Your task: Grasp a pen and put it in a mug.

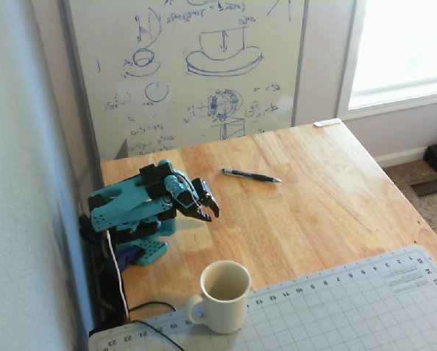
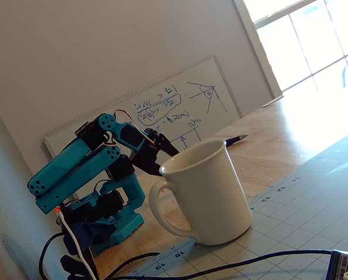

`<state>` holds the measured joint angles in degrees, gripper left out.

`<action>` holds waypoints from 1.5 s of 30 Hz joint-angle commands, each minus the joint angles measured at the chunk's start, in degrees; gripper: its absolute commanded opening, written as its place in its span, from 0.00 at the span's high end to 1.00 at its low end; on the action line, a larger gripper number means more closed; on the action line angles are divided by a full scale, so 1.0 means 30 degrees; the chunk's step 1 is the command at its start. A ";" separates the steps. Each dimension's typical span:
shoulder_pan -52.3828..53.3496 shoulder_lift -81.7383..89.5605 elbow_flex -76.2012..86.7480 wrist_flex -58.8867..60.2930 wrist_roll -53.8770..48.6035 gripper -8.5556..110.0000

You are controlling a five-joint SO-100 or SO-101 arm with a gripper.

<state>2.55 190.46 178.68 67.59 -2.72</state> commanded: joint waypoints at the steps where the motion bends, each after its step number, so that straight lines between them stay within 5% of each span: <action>1: 0.0000 0.0527 -0.0176 -0.0029 -0.0176 0.88; 17: -0.0205 -0.0059 -0.0674 -0.0059 -0.0234 0.88; 26: -0.3135 -0.6855 -0.5742 -0.0088 -0.0527 0.88; 38: -0.4277 -1.2979 -1.1309 -0.0498 -1.0898 0.88; 45: -0.4072 -1.6377 -1.3564 -0.0762 -1.3359 0.82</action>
<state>-9.93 144.93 145.11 66.18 -40.25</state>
